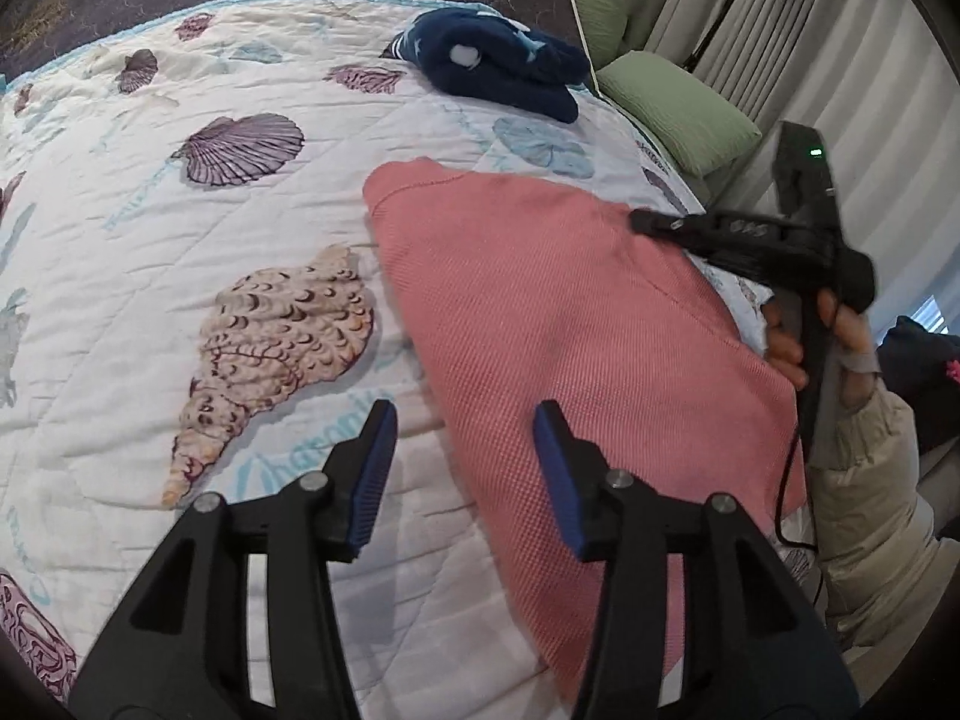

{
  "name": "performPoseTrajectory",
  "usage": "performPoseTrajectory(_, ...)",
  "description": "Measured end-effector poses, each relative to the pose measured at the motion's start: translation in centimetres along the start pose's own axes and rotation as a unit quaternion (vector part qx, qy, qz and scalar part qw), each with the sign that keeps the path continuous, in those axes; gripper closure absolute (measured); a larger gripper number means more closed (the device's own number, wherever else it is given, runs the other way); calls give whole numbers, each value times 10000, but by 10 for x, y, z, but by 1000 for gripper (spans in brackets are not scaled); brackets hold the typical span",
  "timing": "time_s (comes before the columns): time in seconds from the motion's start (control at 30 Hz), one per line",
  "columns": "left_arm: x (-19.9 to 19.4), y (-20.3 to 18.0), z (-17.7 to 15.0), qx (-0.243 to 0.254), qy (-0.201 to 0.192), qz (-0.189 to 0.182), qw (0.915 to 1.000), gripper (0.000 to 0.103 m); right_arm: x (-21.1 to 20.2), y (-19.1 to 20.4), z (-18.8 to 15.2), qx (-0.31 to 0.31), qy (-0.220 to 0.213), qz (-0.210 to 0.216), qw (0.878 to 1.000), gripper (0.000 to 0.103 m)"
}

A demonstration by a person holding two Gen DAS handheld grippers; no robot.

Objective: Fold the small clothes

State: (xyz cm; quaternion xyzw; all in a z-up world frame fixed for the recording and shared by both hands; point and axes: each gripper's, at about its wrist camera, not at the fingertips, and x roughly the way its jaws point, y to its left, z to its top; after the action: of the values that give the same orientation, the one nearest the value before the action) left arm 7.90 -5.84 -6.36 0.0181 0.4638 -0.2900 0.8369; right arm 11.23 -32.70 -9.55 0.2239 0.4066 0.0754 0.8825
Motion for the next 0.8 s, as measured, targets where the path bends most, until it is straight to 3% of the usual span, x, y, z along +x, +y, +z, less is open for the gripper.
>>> performPoseTrajectory(0.17, -15, -2, -3, 17, -129, -53, 9999, 53, -60, 8, -11, 133, -554, -163, 9982, 89)
performPoseTrajectory(0.27, -24, -6, -10, 56, -216, -271, 9994, 53, -93, 31, -36, -197, -523, 483, 9973, 89)
performPoseTrajectory(0.33, -21, -10, -16, 119, -145, -244, 9995, 50, -103, 49, -67, -520, -280, 931, 9939, 89)
performPoseTrajectory(0.4, -9, -14, -25, 219, 61, -119, 9997, 49, -97, 53, -90, -628, -36, 586, 9963, 89)
performPoseTrajectory(0.47, -3, -14, -36, 202, 174, -35, 9996, 49, -82, 34, -111, -576, 180, -481, 9970, 101)
performPoseTrajectory(0.53, -12, -15, -44, 187, 105, -41, 9998, 49, -87, 8, -122, 13, -29, -474, 9989, 100)
performPoseTrajectory(0.6, -23, -16, -50, 244, 122, -134, 9995, 49, -103, -1, -129, 462, -100, -821, 9955, 96)
performPoseTrajectory(0.63, -29, -16, -55, 264, 119, -133, 9995, 49, -117, 2, -134, 390, -312, -827, 9953, 96)
performPoseTrajectory(0.8, -49, -18, -85, 507, 200, -145, 9984, 47, -148, 32, -154, 32, -513, 42, 9987, 95)
